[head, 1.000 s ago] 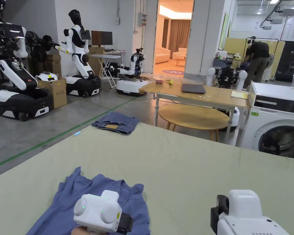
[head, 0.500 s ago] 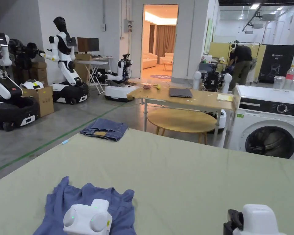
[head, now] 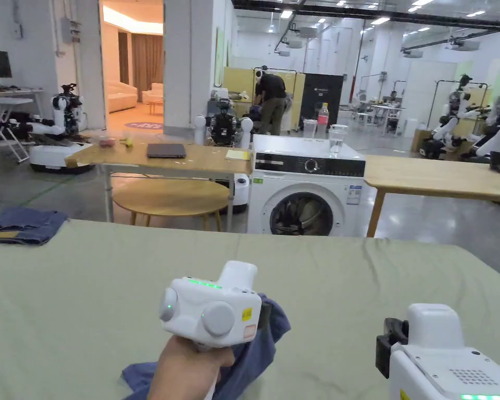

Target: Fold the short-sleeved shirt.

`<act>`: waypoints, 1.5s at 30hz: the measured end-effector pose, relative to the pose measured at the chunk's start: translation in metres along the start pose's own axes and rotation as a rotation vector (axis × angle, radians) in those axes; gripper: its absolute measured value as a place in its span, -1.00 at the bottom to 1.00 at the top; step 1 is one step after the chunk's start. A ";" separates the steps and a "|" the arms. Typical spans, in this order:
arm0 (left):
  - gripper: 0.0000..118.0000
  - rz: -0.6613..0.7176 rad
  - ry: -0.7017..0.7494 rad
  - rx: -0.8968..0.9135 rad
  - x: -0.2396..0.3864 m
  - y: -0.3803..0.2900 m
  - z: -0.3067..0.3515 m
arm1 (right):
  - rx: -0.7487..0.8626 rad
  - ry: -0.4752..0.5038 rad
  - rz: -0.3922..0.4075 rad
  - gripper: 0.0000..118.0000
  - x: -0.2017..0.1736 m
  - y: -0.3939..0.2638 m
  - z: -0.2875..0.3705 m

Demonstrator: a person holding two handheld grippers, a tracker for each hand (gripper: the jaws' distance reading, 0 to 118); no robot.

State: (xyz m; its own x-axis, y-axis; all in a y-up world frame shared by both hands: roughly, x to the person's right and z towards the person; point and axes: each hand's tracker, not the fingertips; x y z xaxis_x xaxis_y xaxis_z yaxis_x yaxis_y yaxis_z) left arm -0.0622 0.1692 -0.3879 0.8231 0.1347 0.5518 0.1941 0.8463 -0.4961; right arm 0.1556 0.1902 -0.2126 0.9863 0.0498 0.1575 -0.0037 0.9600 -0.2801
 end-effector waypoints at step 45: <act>-1.00 0.217 0.513 -0.304 -0.190 -0.141 0.090 | -0.088 0.060 -0.025 -1.00 0.016 -0.069 -0.023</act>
State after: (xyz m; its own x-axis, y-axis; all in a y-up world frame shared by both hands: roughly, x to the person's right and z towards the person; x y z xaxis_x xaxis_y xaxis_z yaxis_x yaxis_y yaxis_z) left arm -0.2935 0.0708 -0.3627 0.9972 -0.0410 0.0631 0.0748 0.6333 -0.7703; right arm 0.1759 0.1182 -0.2127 0.9940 0.0066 0.1091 0.0332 0.9326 -0.3593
